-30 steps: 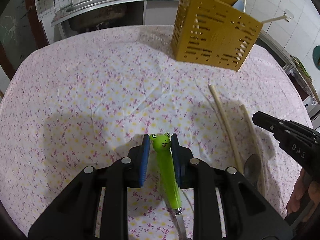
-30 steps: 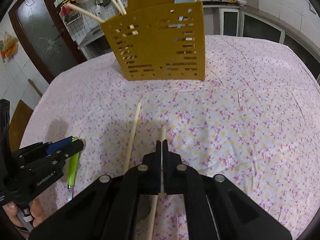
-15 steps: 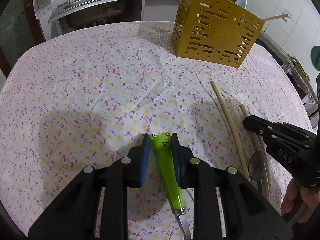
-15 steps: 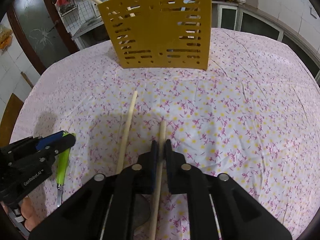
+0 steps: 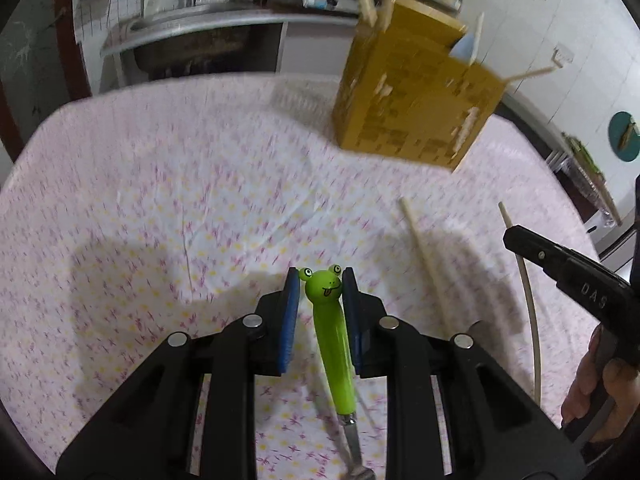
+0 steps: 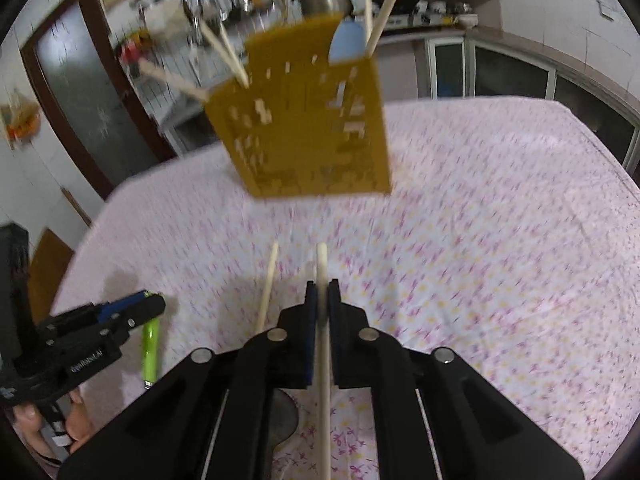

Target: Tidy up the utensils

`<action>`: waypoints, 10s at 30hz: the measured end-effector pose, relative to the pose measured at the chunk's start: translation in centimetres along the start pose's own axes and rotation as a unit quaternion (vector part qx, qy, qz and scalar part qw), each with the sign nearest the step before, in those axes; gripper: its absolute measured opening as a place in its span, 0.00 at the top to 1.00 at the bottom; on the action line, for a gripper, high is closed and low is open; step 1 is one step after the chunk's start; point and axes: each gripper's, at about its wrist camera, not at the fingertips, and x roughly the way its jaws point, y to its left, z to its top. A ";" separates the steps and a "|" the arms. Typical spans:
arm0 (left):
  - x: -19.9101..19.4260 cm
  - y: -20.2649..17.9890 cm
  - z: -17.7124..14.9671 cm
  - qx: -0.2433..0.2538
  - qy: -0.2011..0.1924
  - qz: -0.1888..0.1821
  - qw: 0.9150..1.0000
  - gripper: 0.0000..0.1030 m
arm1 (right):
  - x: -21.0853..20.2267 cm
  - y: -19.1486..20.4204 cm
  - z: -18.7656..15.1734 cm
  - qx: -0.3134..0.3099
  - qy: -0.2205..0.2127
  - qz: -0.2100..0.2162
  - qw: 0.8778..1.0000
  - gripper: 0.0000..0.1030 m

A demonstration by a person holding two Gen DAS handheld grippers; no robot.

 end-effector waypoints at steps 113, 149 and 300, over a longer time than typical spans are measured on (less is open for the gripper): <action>10.7 -6.2 7.8 -0.085 0.057 0.018 0.995 0.99 | -8.3 -10.8 8.0 0.021 -0.212 -0.035 0.976 0.94; -9.4 -10.9 22.0 0.157 -0.304 0.094 0.935 1.00 | -12.8 1.4 20.9 -0.069 -0.320 0.016 0.945 0.94; 7.1 -8.1 2.4 0.026 -0.019 0.030 0.999 0.96 | -2.3 -5.7 0.4 -0.026 -0.091 -0.078 0.992 0.96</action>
